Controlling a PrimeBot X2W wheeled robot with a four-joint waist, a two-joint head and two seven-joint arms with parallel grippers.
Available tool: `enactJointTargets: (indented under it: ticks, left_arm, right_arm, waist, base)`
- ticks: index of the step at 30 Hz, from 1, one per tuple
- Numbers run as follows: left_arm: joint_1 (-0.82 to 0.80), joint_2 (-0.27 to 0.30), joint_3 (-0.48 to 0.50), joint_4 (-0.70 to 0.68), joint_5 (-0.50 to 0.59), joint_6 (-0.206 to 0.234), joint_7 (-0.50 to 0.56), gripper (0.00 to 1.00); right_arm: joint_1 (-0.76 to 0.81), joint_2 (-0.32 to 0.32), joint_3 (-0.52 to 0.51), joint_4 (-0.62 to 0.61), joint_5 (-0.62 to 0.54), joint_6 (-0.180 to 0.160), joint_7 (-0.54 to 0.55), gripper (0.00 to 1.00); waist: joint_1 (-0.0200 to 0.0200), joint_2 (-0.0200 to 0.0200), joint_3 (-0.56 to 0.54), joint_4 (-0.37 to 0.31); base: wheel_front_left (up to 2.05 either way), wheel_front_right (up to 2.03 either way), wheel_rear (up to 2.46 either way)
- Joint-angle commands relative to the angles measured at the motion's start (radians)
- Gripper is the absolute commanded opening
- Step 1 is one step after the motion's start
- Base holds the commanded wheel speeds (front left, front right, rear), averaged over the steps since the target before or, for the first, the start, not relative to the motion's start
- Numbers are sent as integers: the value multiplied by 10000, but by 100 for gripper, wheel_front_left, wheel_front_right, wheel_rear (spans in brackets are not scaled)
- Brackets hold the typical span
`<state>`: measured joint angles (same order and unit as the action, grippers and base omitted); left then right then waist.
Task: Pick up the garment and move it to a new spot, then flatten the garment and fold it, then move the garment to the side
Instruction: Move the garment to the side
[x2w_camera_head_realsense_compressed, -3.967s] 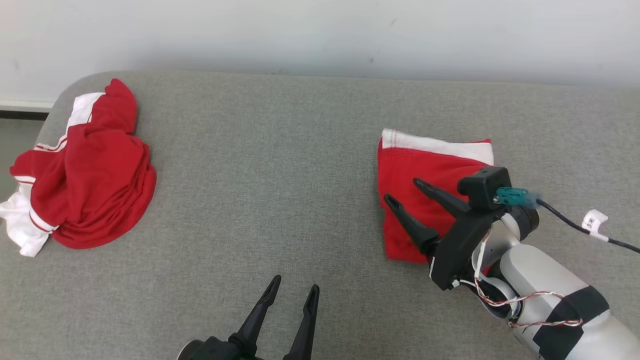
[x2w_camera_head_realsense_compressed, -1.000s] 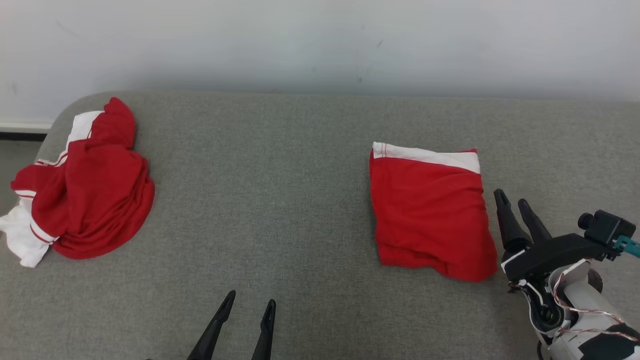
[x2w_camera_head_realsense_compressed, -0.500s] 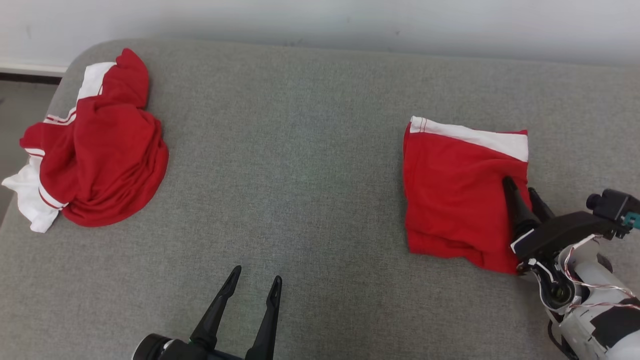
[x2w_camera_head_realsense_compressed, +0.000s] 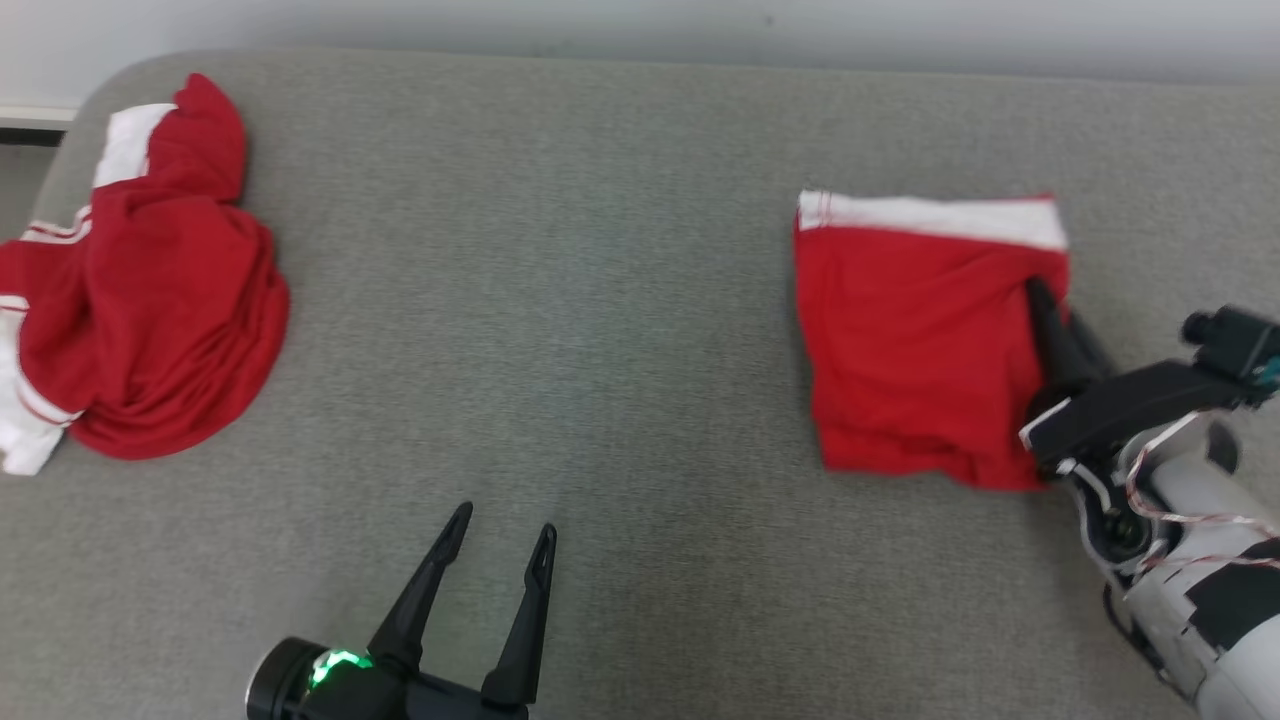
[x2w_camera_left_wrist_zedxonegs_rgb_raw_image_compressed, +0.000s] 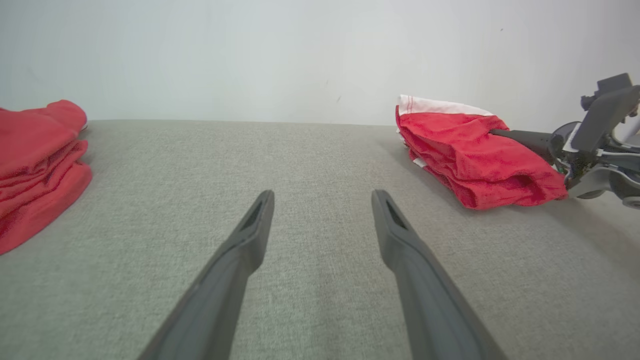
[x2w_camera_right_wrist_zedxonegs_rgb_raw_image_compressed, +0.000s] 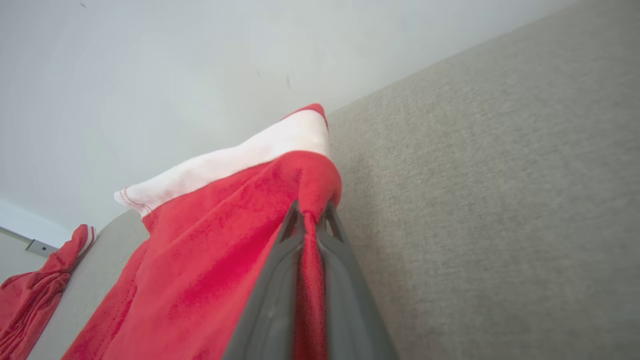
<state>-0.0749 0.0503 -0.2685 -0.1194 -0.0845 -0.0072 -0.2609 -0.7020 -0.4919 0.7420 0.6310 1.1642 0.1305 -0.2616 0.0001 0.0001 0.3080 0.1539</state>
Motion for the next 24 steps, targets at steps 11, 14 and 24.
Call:
enactJointTargets:
  ticks: [11, 14, 24]
  left_arm:
    - [-728, 307, 326, -311, 587, -448, -41, 100]
    - [-818, 436, 321, -342, 699, -511, -41, 100]
    - [-1053, 822, 138, -383, 884, -684, -41, 100]
  right_arm:
    - [656, 634, -2580, -885, -2146, 3, -40, 0]
    - [892, 899, -2985, -988, -2423, 3, -41, 0]
    - [1390, 1414, -3613, -1303, -2972, 3, -42, 0]
  waist:
    - [-1, -1, 650, -2203]
    - [-1, -1, 706, -2777]
    - [-1, -1, 902, -4285]
  base:
    - [0, 0, 0]
    - [0, 0, 0]
    - [0, 0, 0]
